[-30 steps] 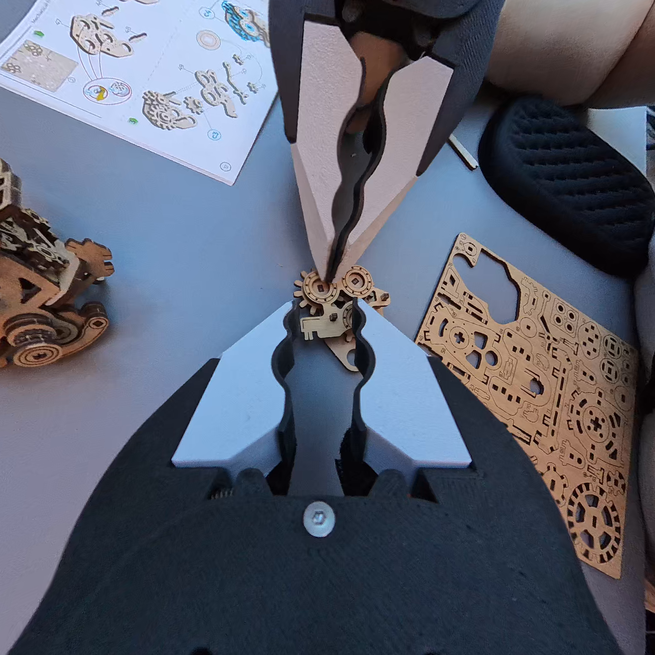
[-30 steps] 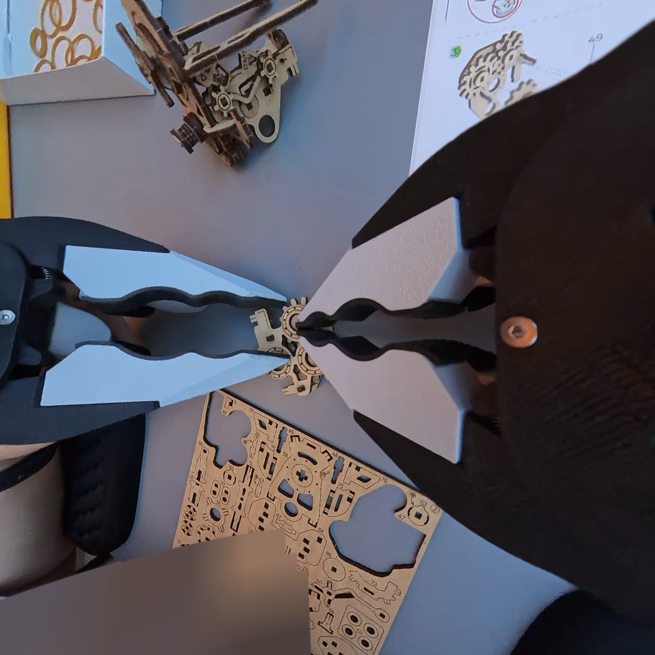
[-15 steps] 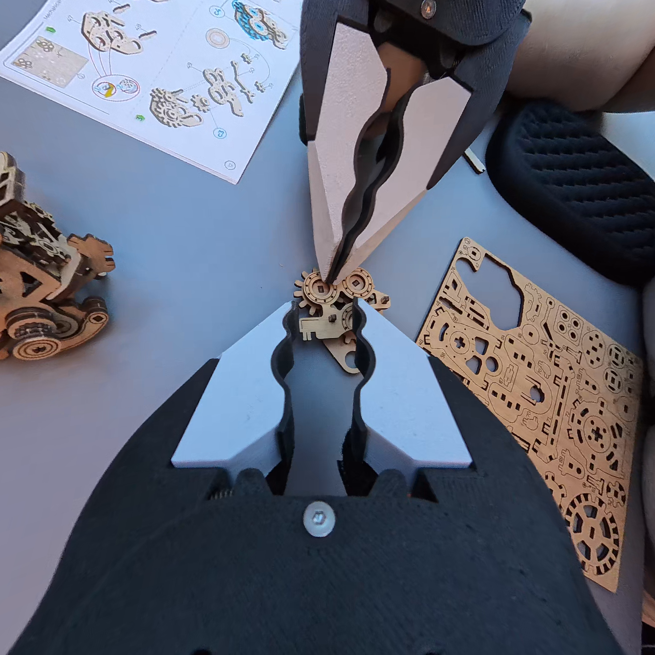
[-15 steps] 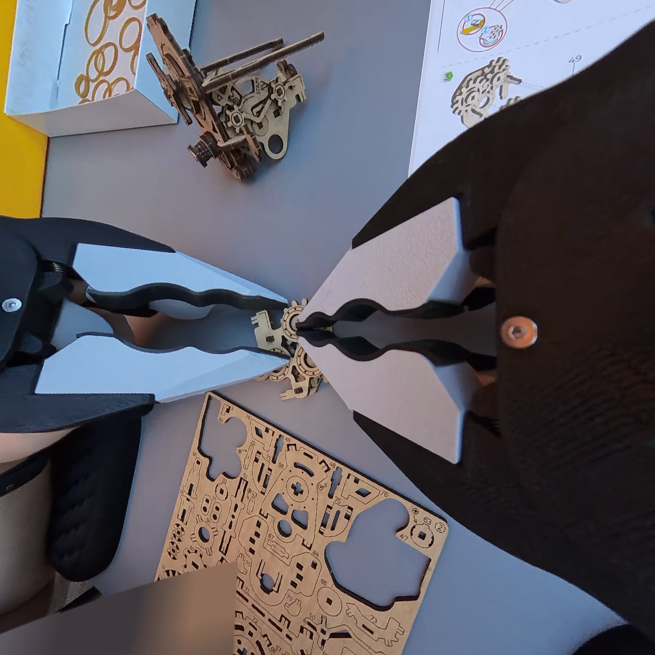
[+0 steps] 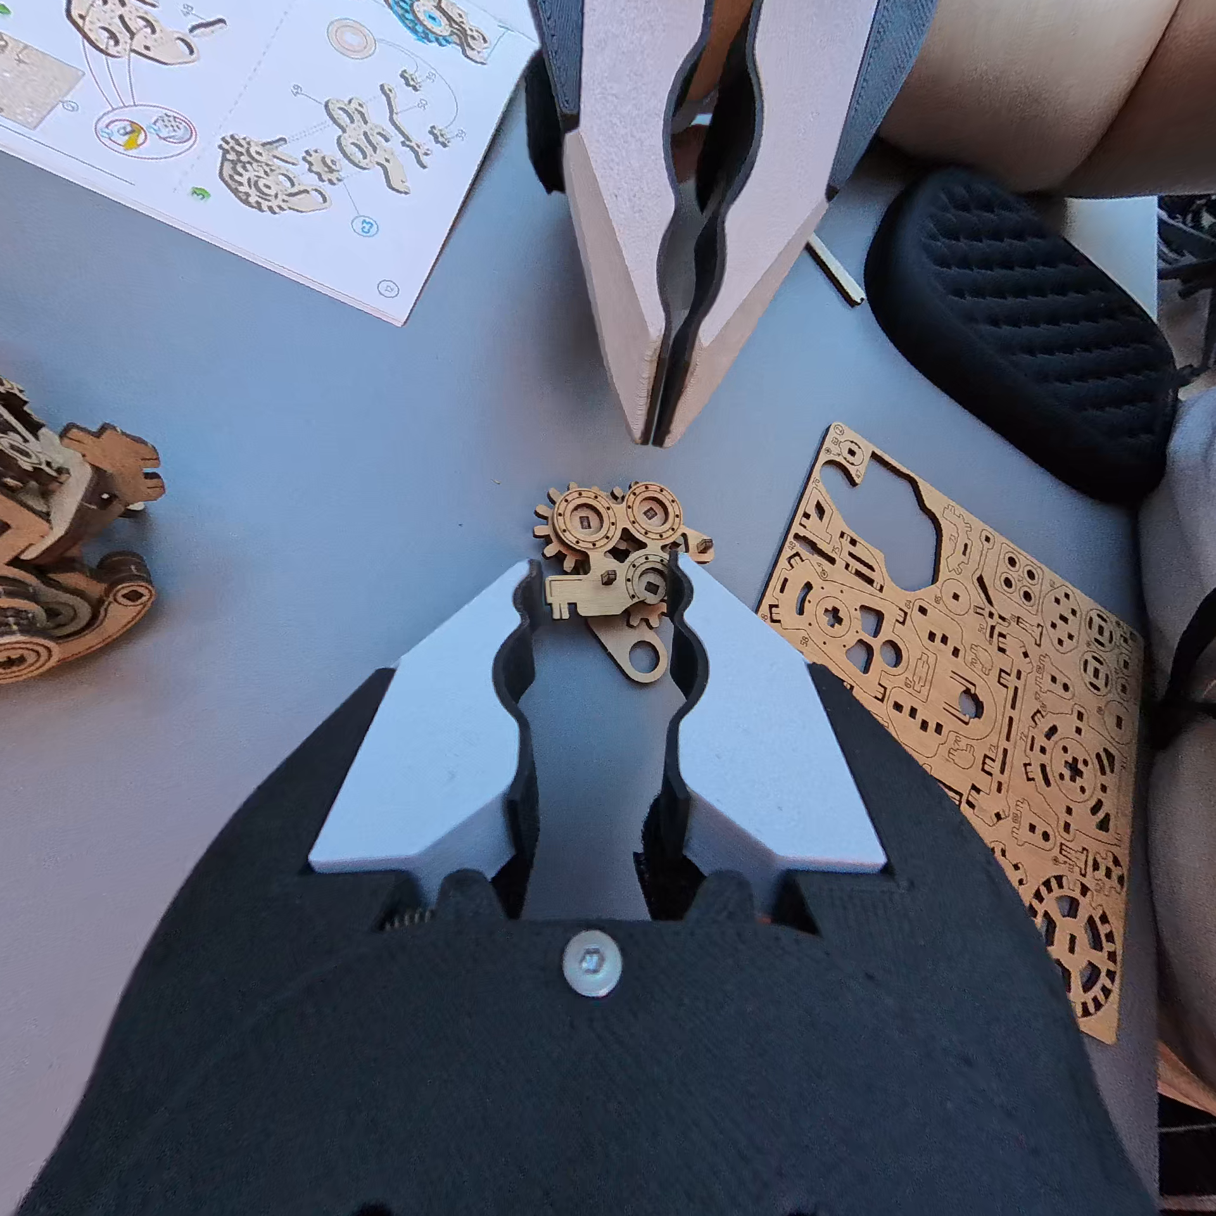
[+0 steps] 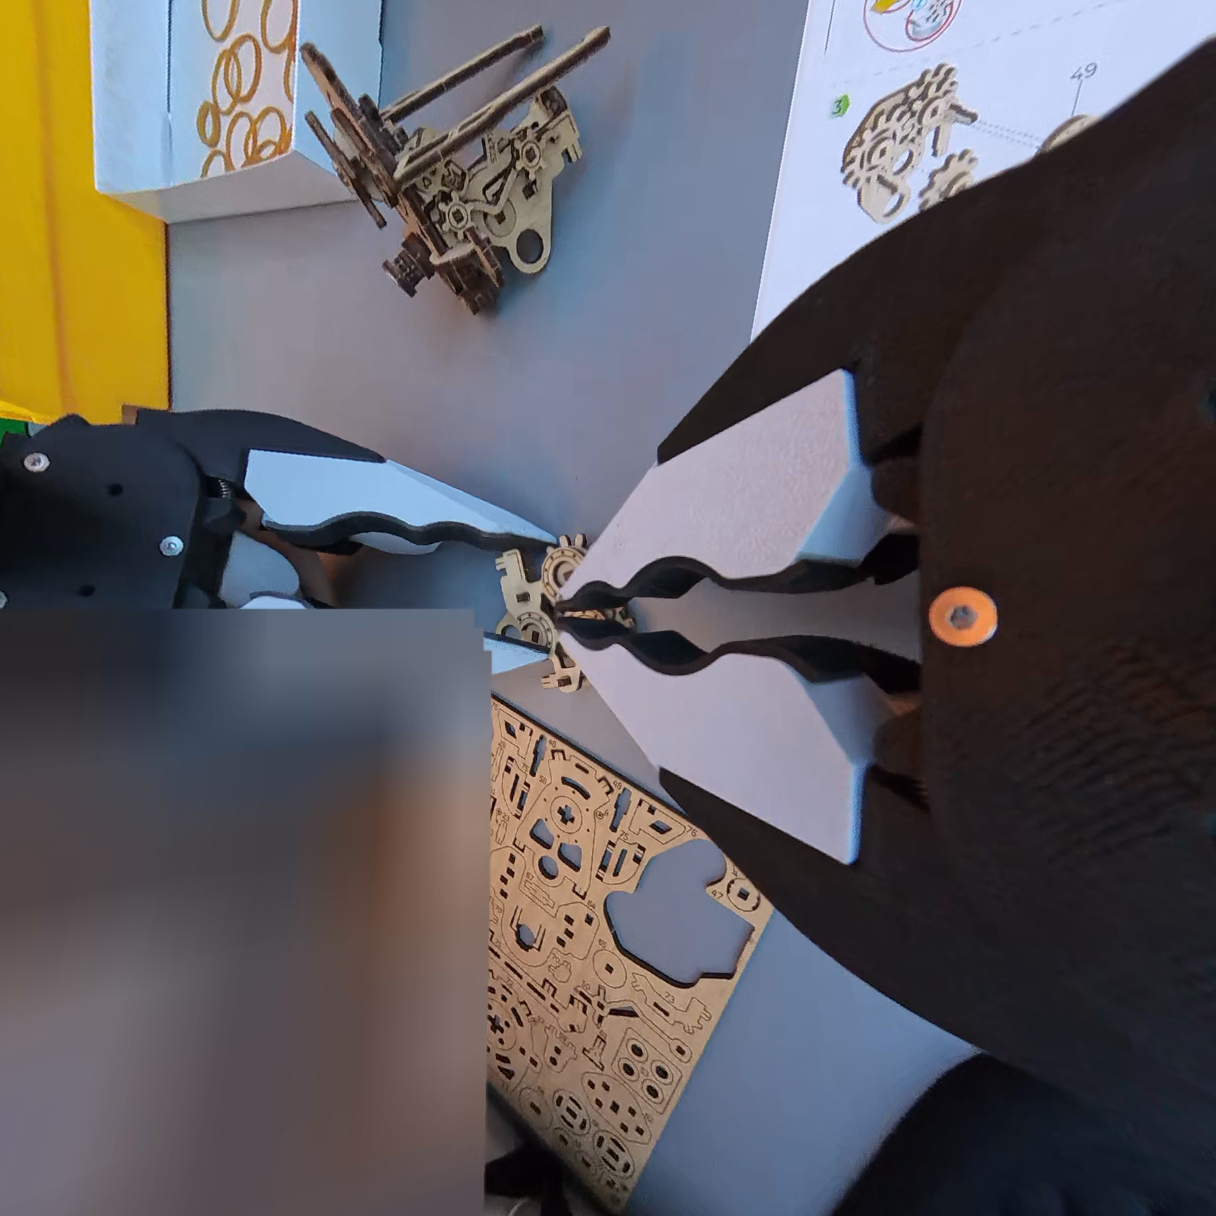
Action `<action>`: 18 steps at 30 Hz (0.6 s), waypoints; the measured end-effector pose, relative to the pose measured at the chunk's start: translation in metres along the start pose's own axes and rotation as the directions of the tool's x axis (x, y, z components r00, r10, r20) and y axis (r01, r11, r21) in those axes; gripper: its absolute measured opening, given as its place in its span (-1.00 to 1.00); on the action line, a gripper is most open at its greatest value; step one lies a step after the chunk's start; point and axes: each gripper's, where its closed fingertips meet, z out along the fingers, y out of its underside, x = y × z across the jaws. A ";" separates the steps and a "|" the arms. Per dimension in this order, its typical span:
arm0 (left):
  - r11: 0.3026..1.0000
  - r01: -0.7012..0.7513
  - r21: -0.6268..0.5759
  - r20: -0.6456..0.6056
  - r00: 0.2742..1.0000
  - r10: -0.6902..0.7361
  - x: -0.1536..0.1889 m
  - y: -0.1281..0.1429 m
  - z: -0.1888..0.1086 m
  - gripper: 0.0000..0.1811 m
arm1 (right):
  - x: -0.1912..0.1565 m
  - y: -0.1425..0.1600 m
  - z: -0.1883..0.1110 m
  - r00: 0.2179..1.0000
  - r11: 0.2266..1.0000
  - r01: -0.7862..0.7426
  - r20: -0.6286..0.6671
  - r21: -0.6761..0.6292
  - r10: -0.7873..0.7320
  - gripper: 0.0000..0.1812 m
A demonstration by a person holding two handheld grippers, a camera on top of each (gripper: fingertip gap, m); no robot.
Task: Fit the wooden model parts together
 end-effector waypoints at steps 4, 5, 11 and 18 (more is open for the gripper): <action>1.000 0.004 0.003 -0.022 1.000 -0.004 0.004 0.000 0.002 -0.61 | -0.010 0.013 0.010 0.998 0.995 0.008 0.059 -0.098 -0.002 -1.00; 1.000 0.003 0.001 -0.030 1.000 -0.003 0.005 0.000 0.002 -0.60 | -0.011 0.020 0.012 0.998 0.990 0.021 0.063 -0.140 -0.012 -0.98; 1.000 0.011 -0.007 -0.093 0.996 -0.011 0.010 0.001 -0.009 -0.47 | -0.012 0.019 0.012 0.997 0.990 0.059 0.056 -0.132 -0.052 -1.00; 0.999 -0.021 -0.036 -0.061 0.998 0.019 0.006 0.008 -0.006 -0.60 | -0.013 0.019 0.012 0.995 0.988 0.092 0.051 -0.121 -0.086 -1.00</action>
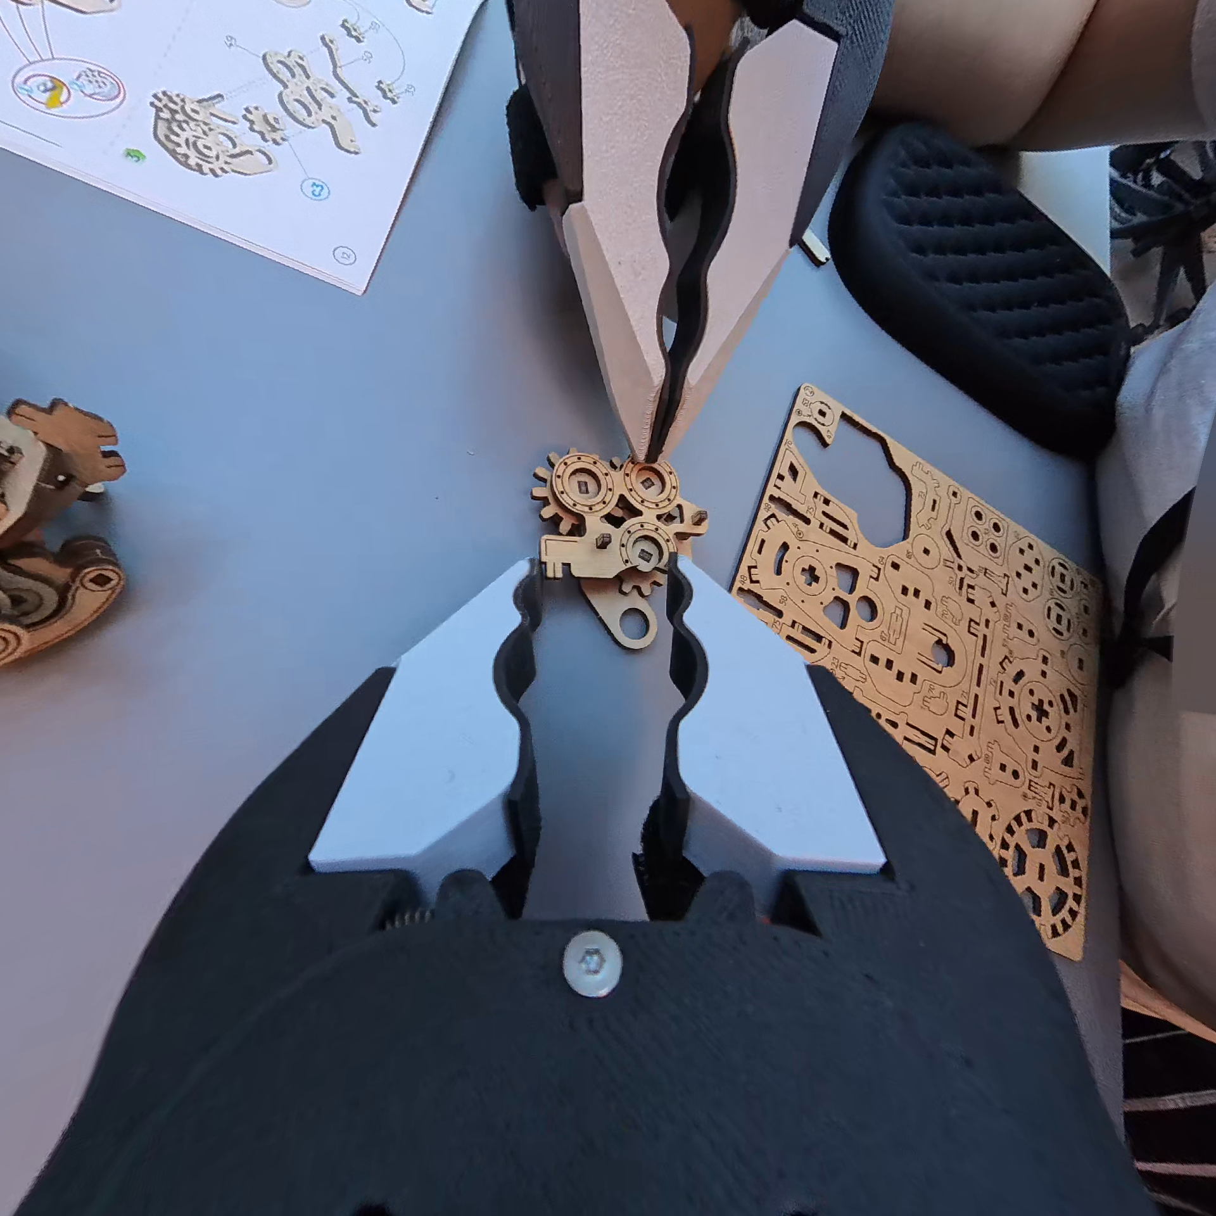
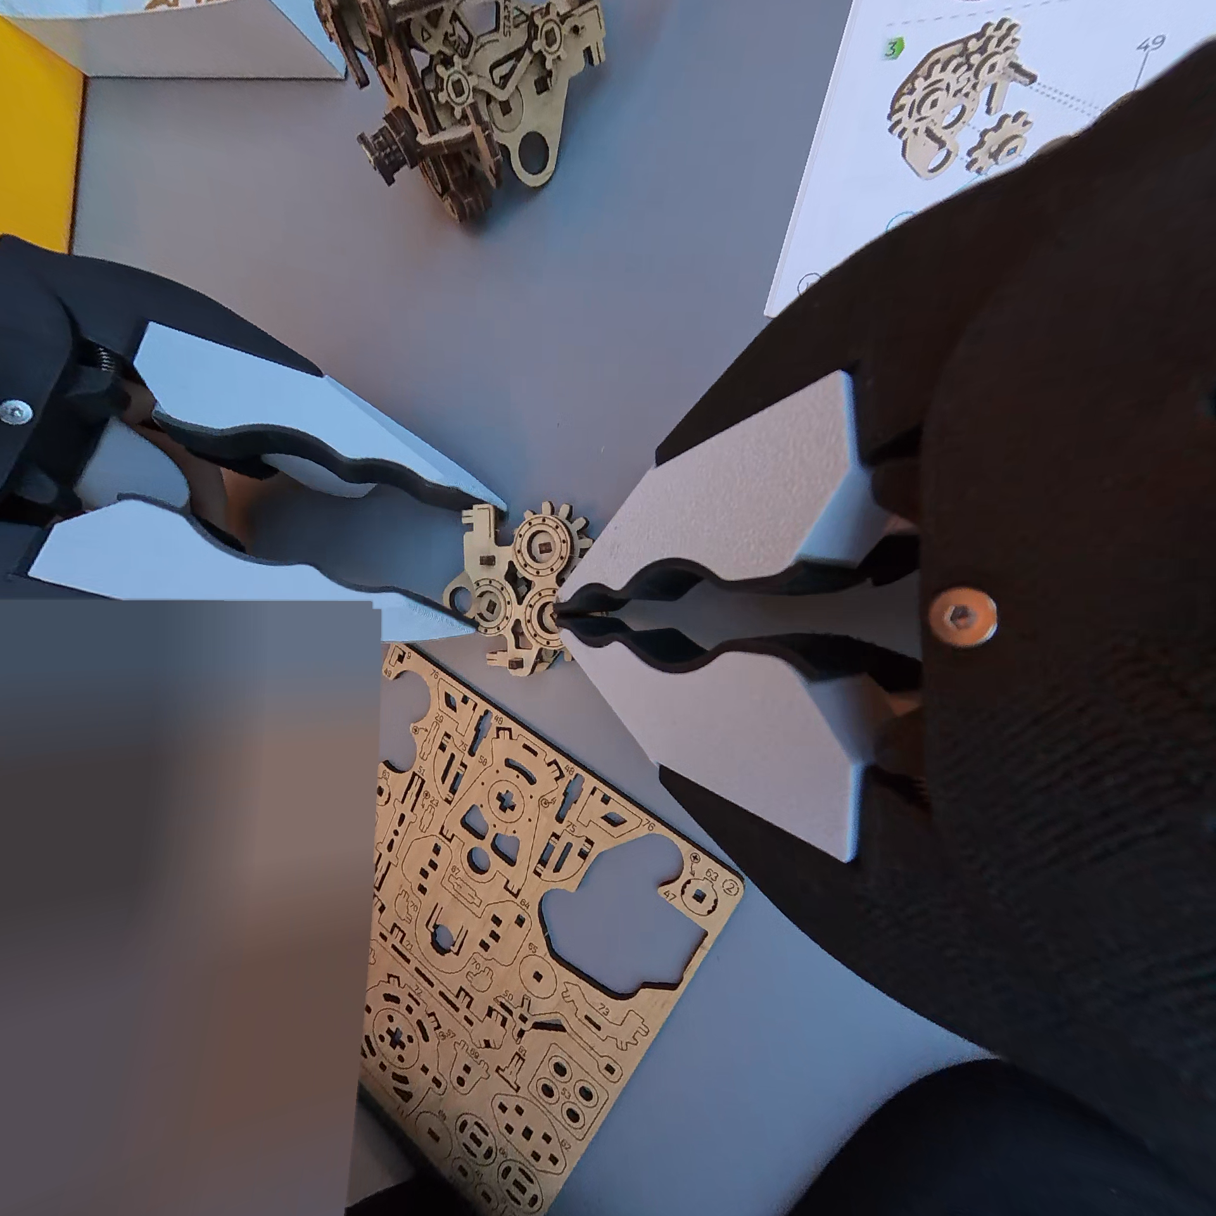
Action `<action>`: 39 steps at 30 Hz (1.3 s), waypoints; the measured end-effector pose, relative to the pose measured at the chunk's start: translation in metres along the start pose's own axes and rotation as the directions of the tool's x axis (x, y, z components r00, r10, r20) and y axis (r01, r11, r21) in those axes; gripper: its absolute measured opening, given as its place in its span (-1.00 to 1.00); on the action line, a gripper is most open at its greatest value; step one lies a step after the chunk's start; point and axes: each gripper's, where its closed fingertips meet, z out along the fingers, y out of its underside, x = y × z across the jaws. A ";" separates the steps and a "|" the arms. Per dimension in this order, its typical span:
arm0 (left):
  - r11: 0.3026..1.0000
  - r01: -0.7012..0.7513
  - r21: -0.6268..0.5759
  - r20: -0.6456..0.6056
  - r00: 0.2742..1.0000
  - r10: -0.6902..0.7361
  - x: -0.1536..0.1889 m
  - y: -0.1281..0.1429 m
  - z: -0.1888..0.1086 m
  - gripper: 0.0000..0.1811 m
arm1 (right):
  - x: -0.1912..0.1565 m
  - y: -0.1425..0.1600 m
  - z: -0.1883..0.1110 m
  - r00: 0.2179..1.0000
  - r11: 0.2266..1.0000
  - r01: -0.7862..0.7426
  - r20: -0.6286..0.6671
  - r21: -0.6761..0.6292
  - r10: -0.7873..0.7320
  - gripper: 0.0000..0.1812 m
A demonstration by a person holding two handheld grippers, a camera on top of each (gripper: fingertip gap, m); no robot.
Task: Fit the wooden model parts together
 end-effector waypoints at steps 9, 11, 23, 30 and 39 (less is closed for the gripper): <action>1.000 0.022 0.017 -0.018 1.000 -0.022 0.000 0.000 0.001 -0.68 | -0.004 -0.001 0.001 1.000 1.000 0.019 0.016 0.001 -0.019 -0.99; 1.000 0.016 0.002 -0.039 0.999 -0.016 0.004 -0.001 -0.006 -0.59 | -0.002 -0.002 0.001 1.000 1.000 0.014 0.001 0.007 -0.014 -0.98; 1.000 0.012 0.013 -0.008 1.000 -0.011 -0.006 0.002 -0.006 -0.59 | -0.007 -0.021 0.020 0.974 0.974 -0.227 -0.014 -0.025 0.227 -1.00; 0.998 0.063 0.025 -0.034 0.998 -0.062 -0.006 0.001 -0.005 -0.69 | -0.011 -0.014 0.026 0.988 0.983 -0.155 -0.018 -0.100 0.154 -1.00; 0.999 -0.035 0.006 0.036 0.999 0.034 -0.010 0.002 -0.007 -0.59 | -0.012 -0.012 0.023 0.993 0.988 -0.114 0.003 -0.108 0.115 -0.99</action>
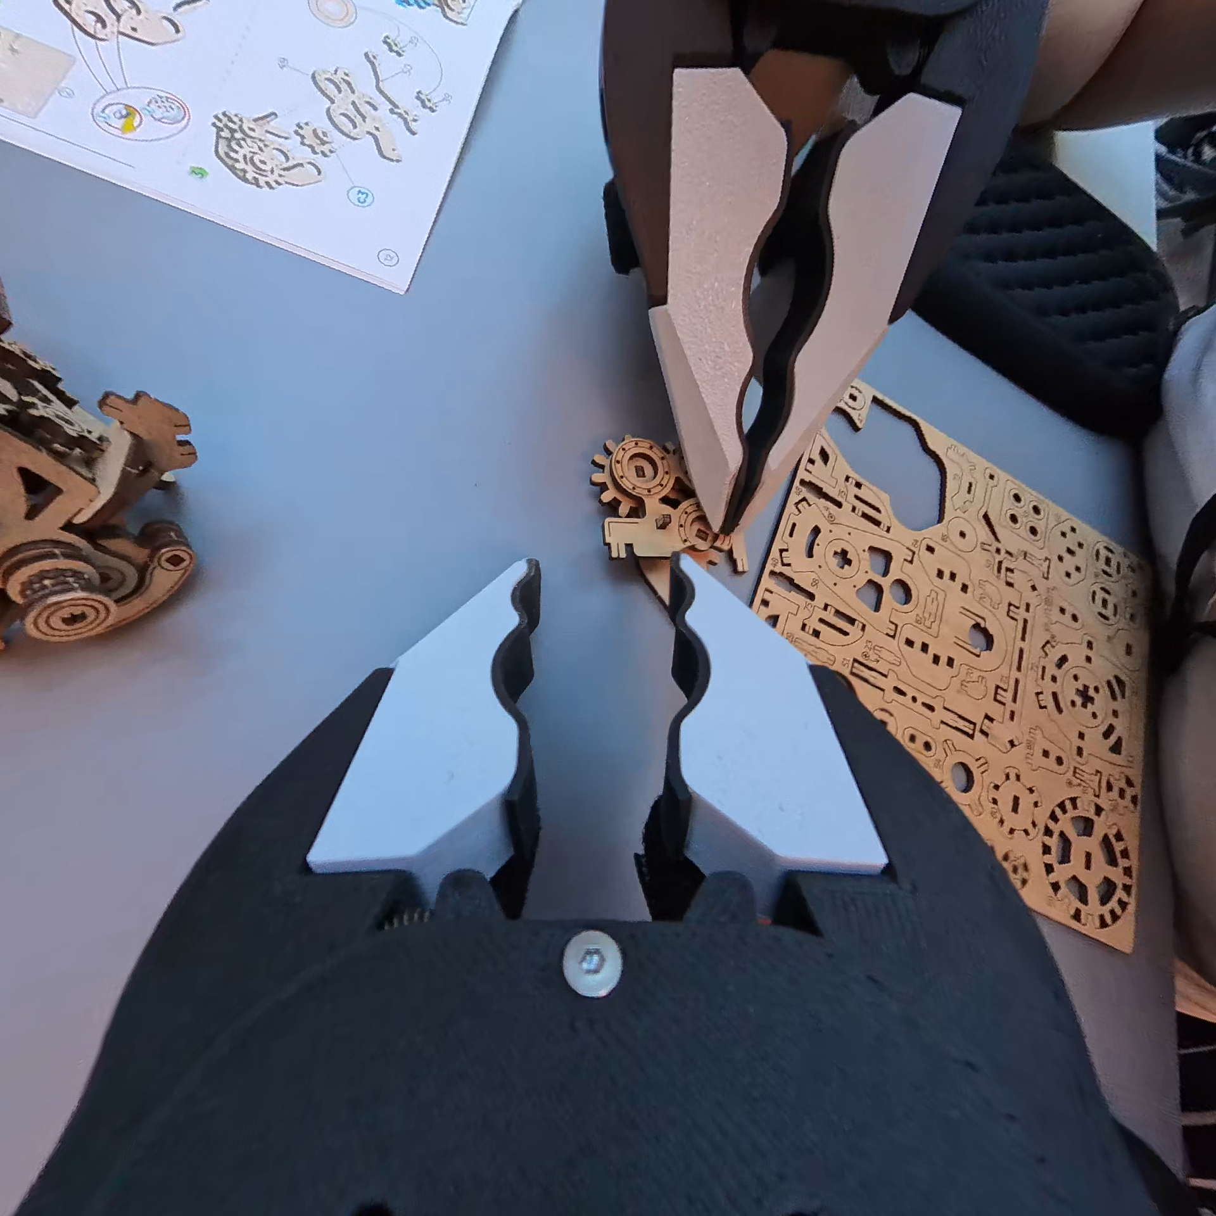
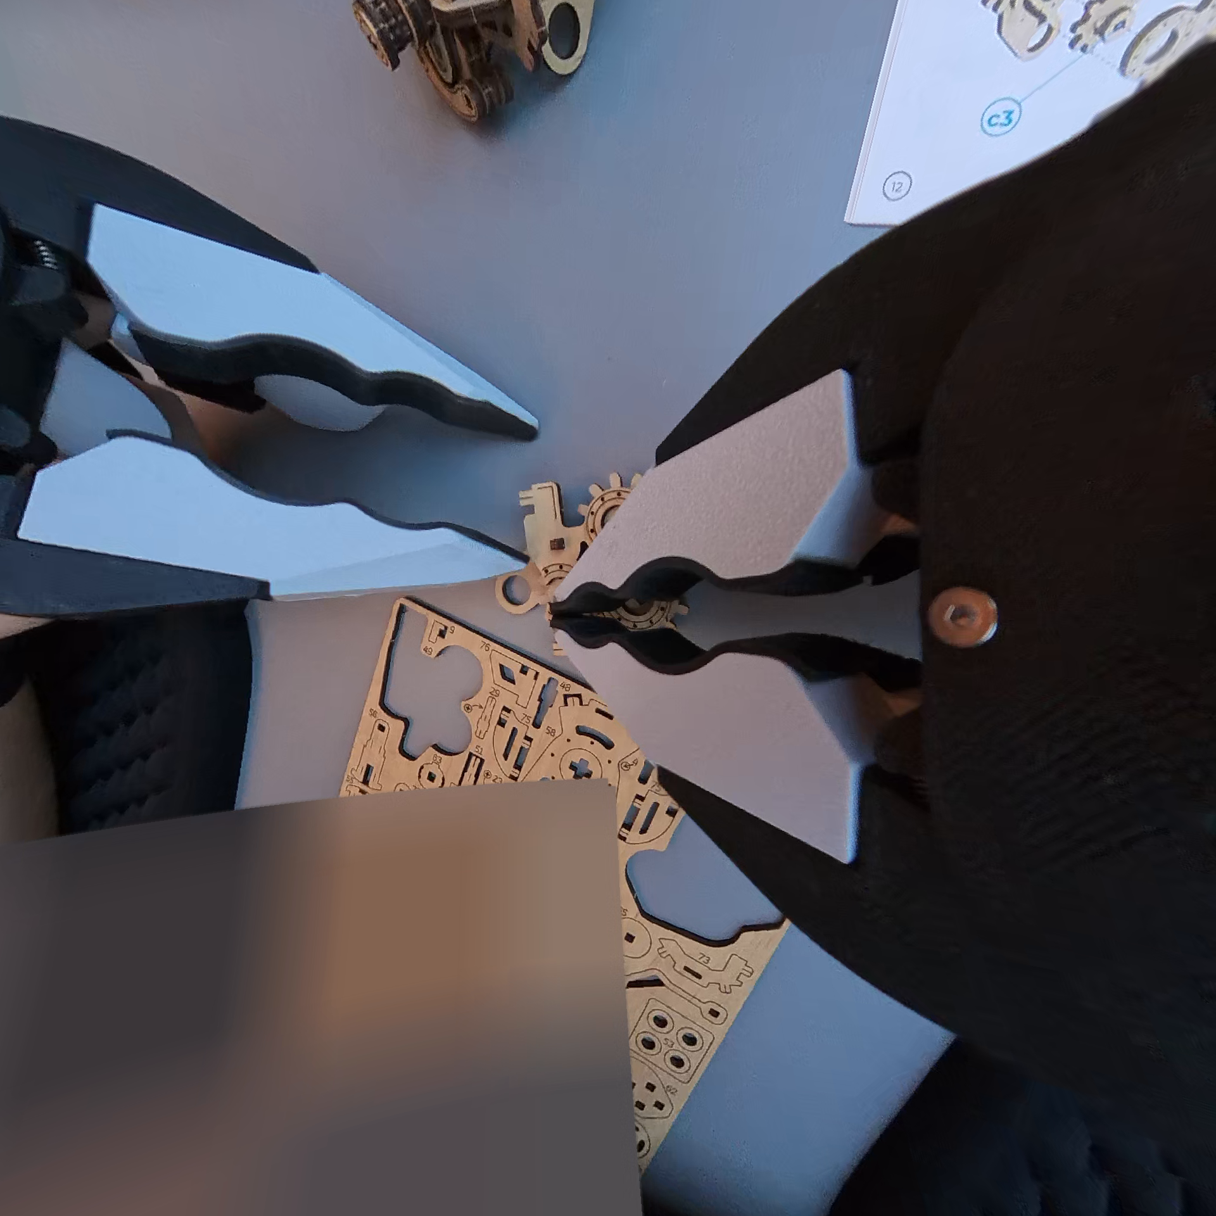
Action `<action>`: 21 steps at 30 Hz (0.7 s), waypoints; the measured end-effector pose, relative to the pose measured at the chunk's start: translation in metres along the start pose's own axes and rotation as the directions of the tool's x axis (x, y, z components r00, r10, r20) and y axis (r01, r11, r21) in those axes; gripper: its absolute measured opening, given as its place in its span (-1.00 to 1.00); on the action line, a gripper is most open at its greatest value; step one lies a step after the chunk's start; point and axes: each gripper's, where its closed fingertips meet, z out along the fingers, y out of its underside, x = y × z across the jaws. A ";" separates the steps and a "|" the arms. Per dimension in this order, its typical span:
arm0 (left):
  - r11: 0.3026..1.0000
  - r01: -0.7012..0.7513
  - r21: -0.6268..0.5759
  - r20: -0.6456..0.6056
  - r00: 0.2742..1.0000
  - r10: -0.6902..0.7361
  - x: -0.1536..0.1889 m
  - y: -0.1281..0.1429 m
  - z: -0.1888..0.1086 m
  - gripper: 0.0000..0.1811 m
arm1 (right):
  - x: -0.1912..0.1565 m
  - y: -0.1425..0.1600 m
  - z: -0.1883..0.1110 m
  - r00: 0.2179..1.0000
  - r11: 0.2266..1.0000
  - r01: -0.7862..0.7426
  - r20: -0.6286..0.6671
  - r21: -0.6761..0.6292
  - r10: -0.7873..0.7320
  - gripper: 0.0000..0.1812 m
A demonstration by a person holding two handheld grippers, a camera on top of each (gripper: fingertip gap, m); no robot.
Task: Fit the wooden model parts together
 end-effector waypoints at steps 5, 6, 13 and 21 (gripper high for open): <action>0.997 0.067 0.023 -0.070 0.995 -0.065 0.005 -0.003 0.003 -0.64 | 0.000 0.000 0.000 0.999 0.999 0.049 -0.020 -0.017 -0.050 -1.00; 0.998 0.053 0.020 -0.065 0.997 -0.052 0.005 -0.002 0.003 -0.64 | 0.000 0.000 0.001 0.999 0.999 0.044 -0.016 -0.009 -0.044 -0.99; 0.999 -0.038 -0.013 -0.030 0.999 0.038 0.008 0.001 0.002 -0.57 | 0.013 -0.014 -0.014 0.998 0.980 -0.058 0.024 0.189 0.055 -0.96; 0.999 -0.004 -0.044 -0.017 1.000 0.003 0.014 0.002 0.006 -0.69 | 0.015 0.009 -0.035 0.984 0.981 -0.180 0.018 0.076 0.179 -0.49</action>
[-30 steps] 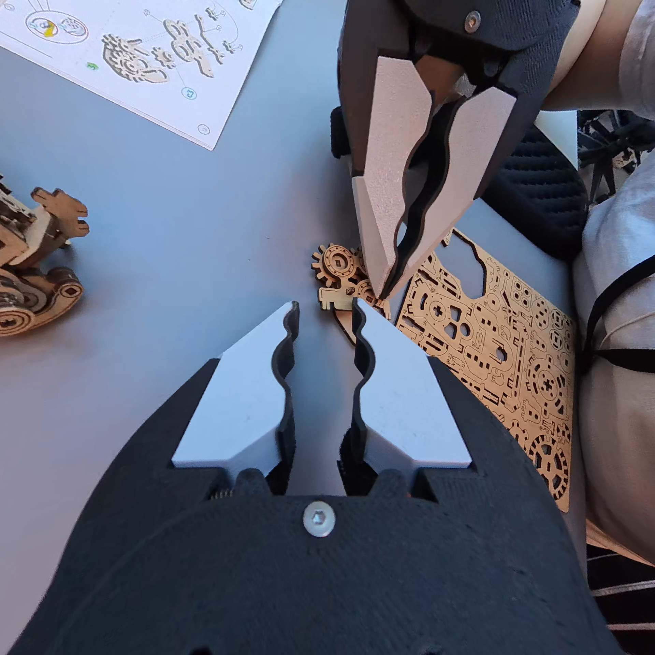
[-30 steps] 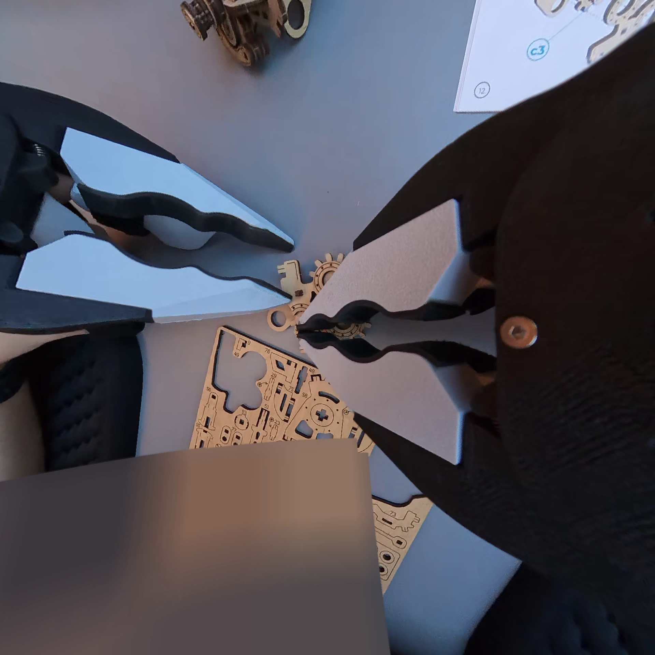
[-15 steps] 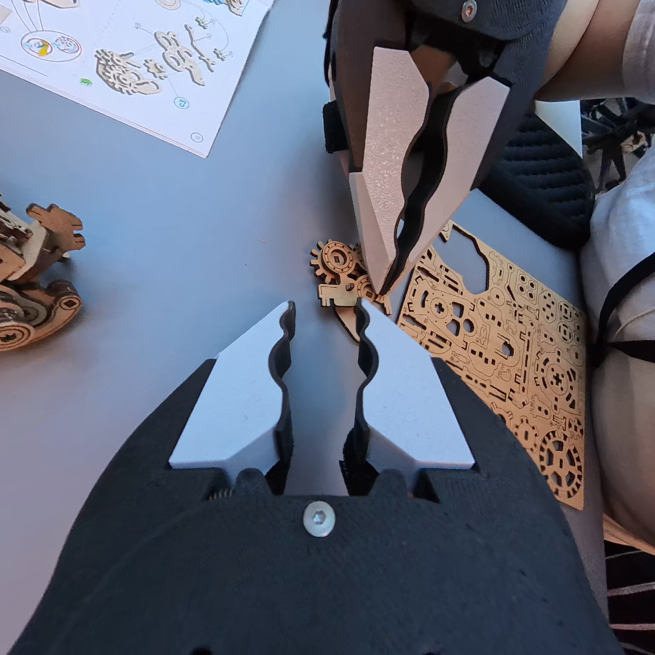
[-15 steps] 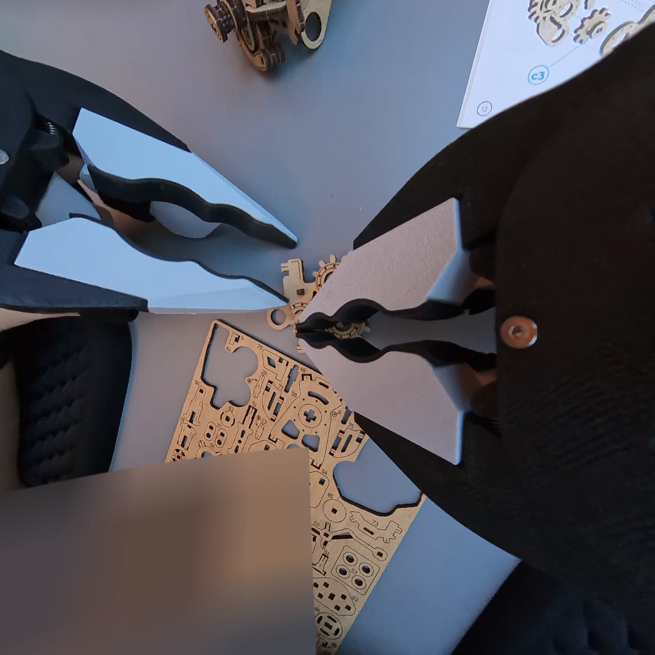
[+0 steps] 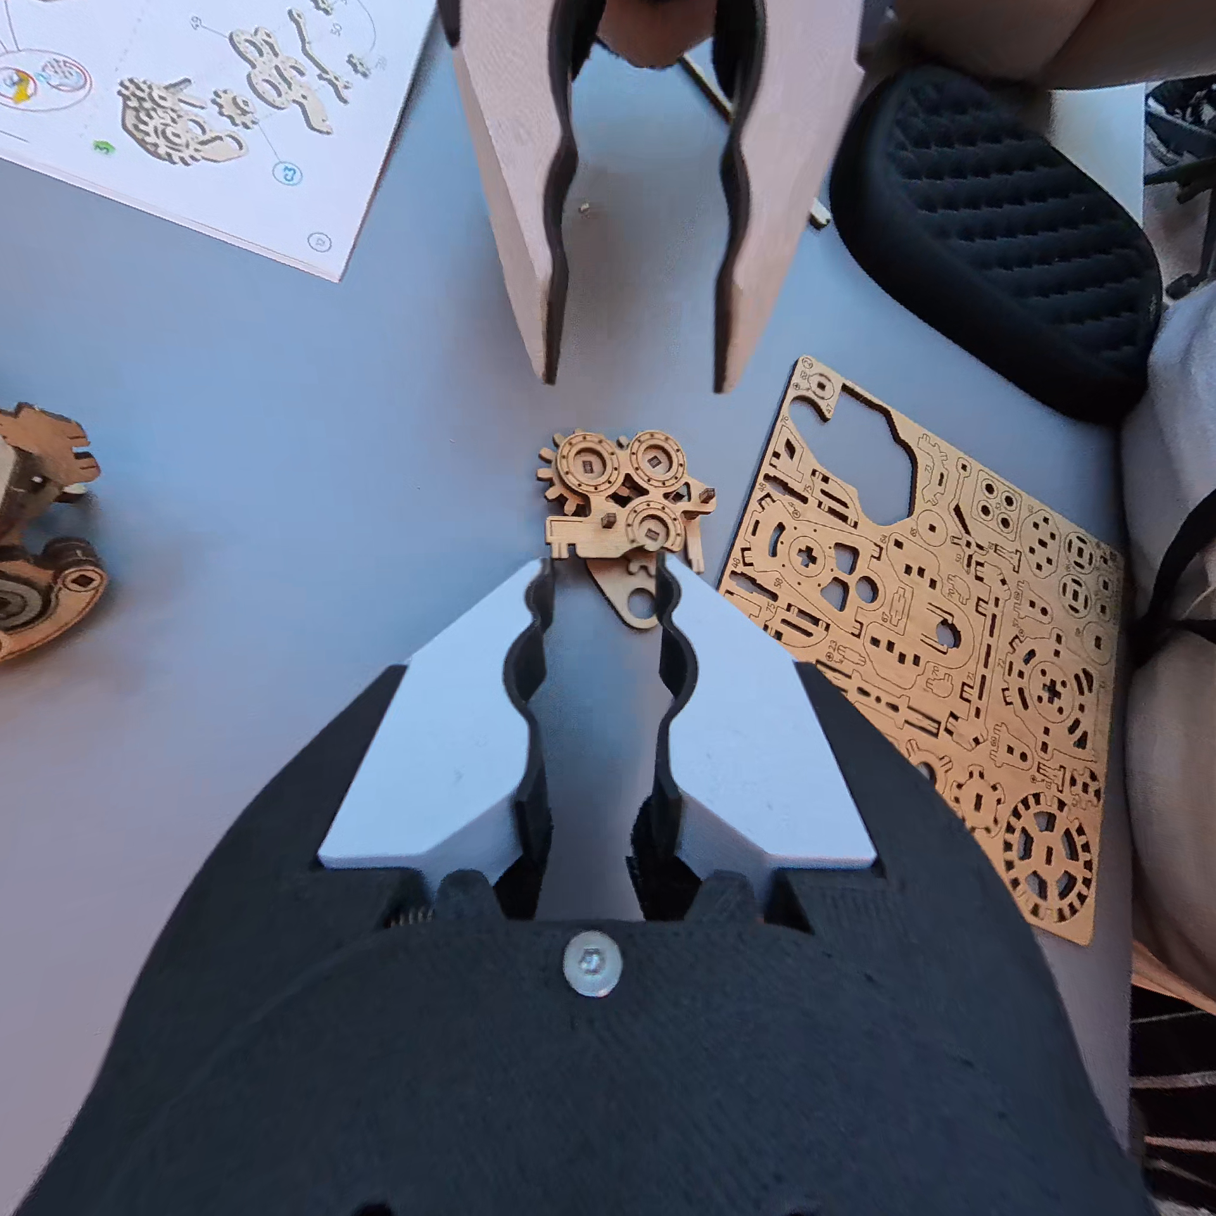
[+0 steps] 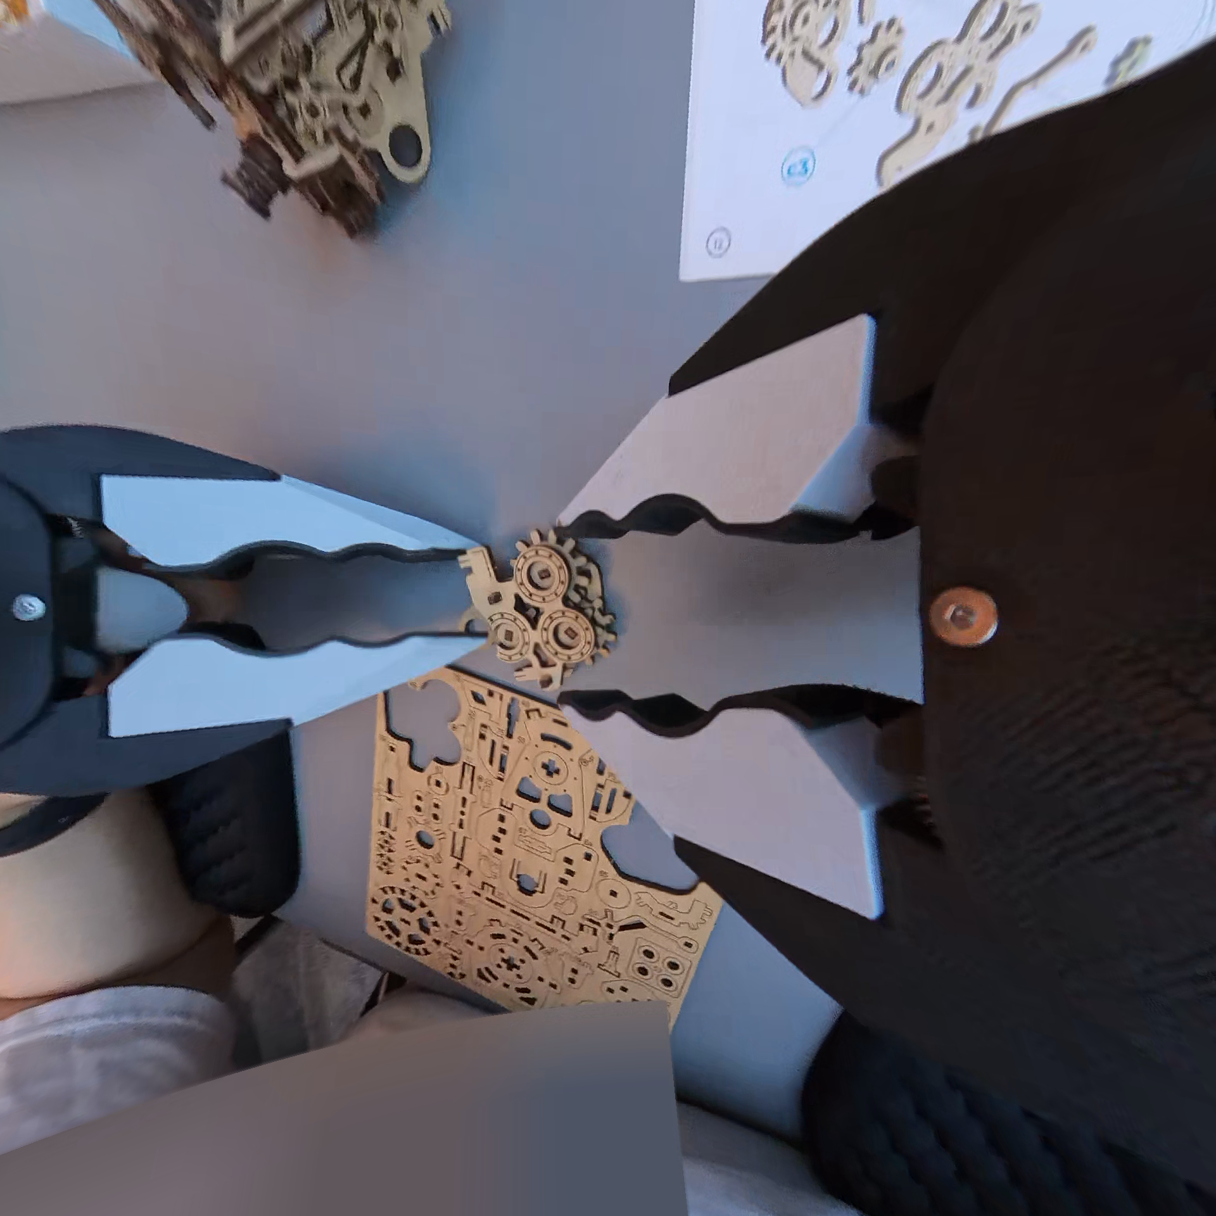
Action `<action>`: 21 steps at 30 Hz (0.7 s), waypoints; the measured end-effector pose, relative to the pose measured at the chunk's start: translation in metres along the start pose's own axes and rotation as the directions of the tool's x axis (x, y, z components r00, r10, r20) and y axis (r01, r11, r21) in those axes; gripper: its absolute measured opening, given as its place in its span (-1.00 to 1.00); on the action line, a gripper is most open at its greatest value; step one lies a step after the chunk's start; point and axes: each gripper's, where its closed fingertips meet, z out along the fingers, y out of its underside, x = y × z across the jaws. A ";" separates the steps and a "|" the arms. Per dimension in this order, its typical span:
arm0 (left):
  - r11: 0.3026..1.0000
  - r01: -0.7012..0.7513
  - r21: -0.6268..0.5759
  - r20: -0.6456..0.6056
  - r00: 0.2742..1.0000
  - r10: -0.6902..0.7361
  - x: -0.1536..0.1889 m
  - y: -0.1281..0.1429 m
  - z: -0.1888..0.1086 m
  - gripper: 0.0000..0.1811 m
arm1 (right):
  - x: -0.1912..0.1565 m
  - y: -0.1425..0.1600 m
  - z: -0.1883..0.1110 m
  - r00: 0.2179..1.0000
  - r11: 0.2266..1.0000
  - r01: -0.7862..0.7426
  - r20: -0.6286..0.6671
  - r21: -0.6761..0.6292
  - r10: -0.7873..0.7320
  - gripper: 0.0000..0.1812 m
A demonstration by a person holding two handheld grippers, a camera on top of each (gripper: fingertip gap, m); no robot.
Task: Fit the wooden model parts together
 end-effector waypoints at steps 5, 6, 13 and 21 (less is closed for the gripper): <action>0.999 0.044 -0.028 0.036 0.998 -0.043 0.001 -0.001 0.004 -0.80 | -0.006 0.007 0.017 0.998 0.996 0.044 -0.050 -0.080 -0.048 -0.36; 0.998 0.057 -0.018 0.024 0.998 -0.056 0.001 -0.002 0.004 -0.76 | -0.003 0.006 0.017 0.997 0.996 0.034 -0.067 -0.084 -0.040 -0.38; 0.991 0.132 0.017 -0.033 0.991 -0.131 -0.002 -0.005 0.000 -0.64 | 0.001 0.006 0.016 0.971 0.975 0.187 -0.131 -0.120 -0.202 -0.61; 0.967 0.247 0.068 -0.158 0.959 -0.234 -0.004 -0.008 -0.008 -0.46 | 0.000 0.008 0.014 0.948 0.951 0.303 -0.078 -0.055 -0.307 -0.72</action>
